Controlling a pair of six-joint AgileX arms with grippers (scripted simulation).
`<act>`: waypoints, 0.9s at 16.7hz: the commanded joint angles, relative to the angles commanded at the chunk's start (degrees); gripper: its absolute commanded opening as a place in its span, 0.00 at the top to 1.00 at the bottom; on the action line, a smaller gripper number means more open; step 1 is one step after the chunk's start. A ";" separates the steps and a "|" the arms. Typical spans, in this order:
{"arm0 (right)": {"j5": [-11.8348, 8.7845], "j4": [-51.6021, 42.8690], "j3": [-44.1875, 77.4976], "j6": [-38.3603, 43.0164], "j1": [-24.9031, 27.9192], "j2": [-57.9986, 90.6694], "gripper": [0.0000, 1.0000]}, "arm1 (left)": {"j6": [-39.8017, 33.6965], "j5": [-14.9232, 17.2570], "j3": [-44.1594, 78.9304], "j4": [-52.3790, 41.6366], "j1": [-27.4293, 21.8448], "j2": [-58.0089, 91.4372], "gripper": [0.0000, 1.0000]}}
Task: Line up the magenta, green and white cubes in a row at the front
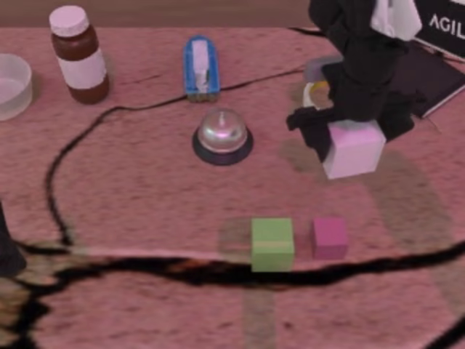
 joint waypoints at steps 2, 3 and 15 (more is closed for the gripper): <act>0.04 -1.74 3.23 3.21 2.57 1.80 1.00 | 0.00 0.00 0.00 0.00 0.00 0.00 0.00; 0.07 -2.98 5.70 5.64 4.41 3.06 1.00 | 0.00 0.00 0.00 0.00 0.00 0.00 0.00; 0.46 -18.67 36.44 40.88 28.38 17.54 1.00 | 0.00 0.00 0.00 0.00 0.00 0.00 0.00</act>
